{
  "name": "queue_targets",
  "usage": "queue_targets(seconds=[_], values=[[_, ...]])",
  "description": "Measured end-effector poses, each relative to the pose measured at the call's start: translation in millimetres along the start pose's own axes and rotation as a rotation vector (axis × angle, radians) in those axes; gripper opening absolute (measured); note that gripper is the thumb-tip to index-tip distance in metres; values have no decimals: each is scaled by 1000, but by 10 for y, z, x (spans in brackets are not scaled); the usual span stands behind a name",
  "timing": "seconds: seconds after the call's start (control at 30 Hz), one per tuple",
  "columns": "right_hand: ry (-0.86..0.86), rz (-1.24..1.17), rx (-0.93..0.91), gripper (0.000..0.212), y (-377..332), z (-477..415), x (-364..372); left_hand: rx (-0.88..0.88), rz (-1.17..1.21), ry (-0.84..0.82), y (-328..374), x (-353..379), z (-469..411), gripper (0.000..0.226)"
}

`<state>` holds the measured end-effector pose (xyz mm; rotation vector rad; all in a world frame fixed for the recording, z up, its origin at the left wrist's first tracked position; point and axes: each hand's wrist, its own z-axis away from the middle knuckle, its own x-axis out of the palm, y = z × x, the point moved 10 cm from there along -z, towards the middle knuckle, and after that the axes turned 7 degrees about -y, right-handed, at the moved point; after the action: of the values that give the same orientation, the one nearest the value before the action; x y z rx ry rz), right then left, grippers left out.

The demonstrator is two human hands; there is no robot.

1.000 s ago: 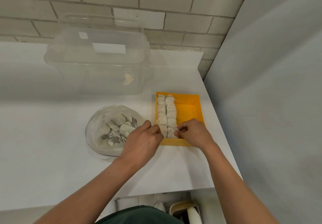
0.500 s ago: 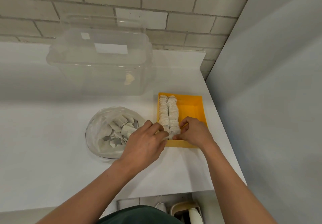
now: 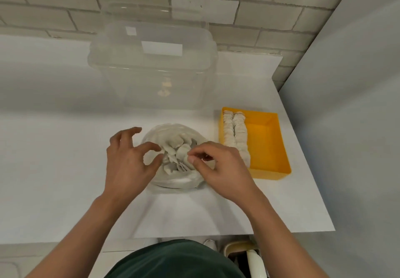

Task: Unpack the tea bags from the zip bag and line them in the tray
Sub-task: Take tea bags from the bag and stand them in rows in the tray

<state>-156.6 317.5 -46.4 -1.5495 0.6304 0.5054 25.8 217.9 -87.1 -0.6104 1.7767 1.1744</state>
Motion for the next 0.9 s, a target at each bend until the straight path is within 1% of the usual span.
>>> queue_targets(seconds=[0.03,0.1,0.17,0.2,0.3,0.4,0.47,0.53,0.6,0.7,0.8,0.9], values=[[-112,96,-5,16,-29,-53,202,-20,-6,-75,-71,92,-26,21],[-294,341,44,30,38,-122,509,-61,-26,-261,-148,293,-57,40],[-369,497,121,39,158,-160,619,-83,-41,-425,-179,455,-77,61],[-368,525,160,40,201,-176,614,-69,-30,-460,-168,480,-90,67],[-296,580,270,39,321,-226,514,19,53,-465,-89,438,-118,81],[-195,663,364,24,368,-227,427,107,99,-461,18,410,-73,90],[-159,683,389,15,337,-198,431,161,111,-468,76,414,-19,89],[-149,673,412,14,304,-165,457,195,104,-492,75,461,43,84],[-153,617,460,24,302,-131,489,218,100,-519,38,527,109,87],[-220,599,536,44,333,-90,631,243,135,-559,6,614,186,96],[-255,589,560,55,341,-65,764,263,164,-589,24,665,238,104],[-315,556,562,62,366,-42,858,276,141,-592,27,687,234,108]])
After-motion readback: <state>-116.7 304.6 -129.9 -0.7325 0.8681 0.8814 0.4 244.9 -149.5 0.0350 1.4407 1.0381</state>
